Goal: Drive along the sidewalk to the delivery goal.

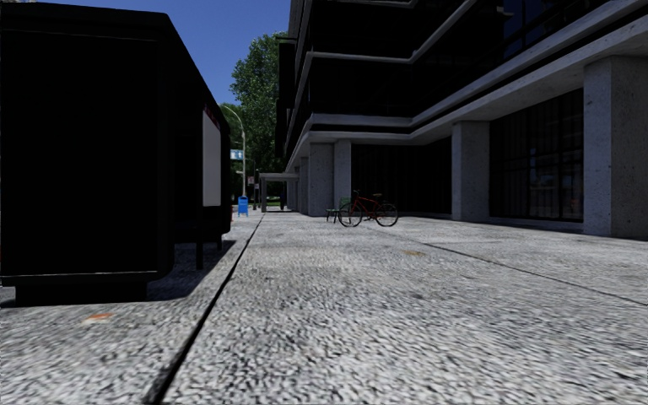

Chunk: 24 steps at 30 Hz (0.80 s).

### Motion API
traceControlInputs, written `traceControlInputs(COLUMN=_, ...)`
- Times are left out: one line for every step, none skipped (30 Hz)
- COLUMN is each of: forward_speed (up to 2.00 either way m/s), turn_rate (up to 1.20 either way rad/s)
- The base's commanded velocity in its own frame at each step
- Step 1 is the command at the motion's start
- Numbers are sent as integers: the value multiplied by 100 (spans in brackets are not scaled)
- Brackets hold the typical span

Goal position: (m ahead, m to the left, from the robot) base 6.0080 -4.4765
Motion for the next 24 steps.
traceControlInputs(forward_speed=131, turn_rate=0)
traceControlInputs(forward_speed=131, turn_rate=0)
traceControlInputs(forward_speed=131, turn_rate=0)
traceControlInputs(forward_speed=131, turn_rate=0)
traceControlInputs(forward_speed=131, turn_rate=0)
traceControlInputs(forward_speed=131, turn_rate=0)
traceControlInputs(forward_speed=131, turn_rate=0)
traceControlInputs(forward_speed=131, turn_rate=0)
traceControlInputs(forward_speed=131, turn_rate=0)
traceControlInputs(forward_speed=131, turn_rate=0)
traceControlInputs(forward_speed=131, turn_rate=0)
traceControlInputs(forward_speed=131, turn_rate=0)
traceControlInputs(forward_speed=131, turn_rate=0)
traceControlInputs(forward_speed=131, turn_rate=0)
traceControlInputs(forward_speed=131, turn_rate=0)
traceControlInputs(forward_speed=131, turn_rate=0)
traceControlInputs(forward_speed=131, turn_rate=0)
traceControlInputs(forward_speed=131, turn_rate=0)
traceControlInputs(forward_speed=131, turn_rate=-7)
traceControlInputs(forward_speed=131, turn_rate=-26)
traceControlInputs(forward_speed=131, turn_rate=-32)
traceControlInputs(forward_speed=131, turn_rate=-36)
traceControlInputs(forward_speed=131, turn_rate=-36)
traceControlInputs(forward_speed=131, turn_rate=-61)
